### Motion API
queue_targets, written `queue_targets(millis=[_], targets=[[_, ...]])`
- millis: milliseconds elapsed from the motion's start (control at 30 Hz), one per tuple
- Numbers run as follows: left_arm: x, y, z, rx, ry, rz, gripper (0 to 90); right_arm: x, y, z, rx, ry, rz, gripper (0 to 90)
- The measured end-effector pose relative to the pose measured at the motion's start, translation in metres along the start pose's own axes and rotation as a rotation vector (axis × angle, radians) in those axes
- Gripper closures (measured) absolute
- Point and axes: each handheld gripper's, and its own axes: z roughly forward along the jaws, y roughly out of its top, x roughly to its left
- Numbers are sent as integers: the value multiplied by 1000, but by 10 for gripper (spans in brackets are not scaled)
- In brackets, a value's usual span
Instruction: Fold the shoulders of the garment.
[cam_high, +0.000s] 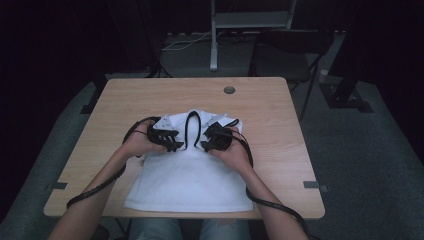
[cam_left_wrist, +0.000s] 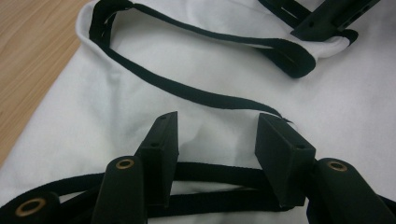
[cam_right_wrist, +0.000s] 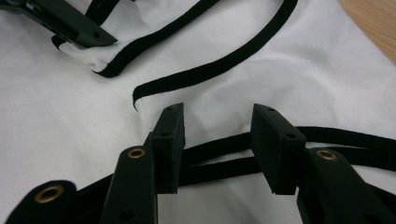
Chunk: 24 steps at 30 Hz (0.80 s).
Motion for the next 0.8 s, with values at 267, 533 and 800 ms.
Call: queue_targets(millis=[267,533,800], targets=[[-1,-1,0,-5,20,-5,448,0,-2,2,1,-3,5,502],[-2,-2,-1,-25,30,-47,396,-2,-1,-2,-20,-6,18,439],[-1,-5,-8,-66,62,-108,314,-7,-2,-7,-40,-22,60,369]])
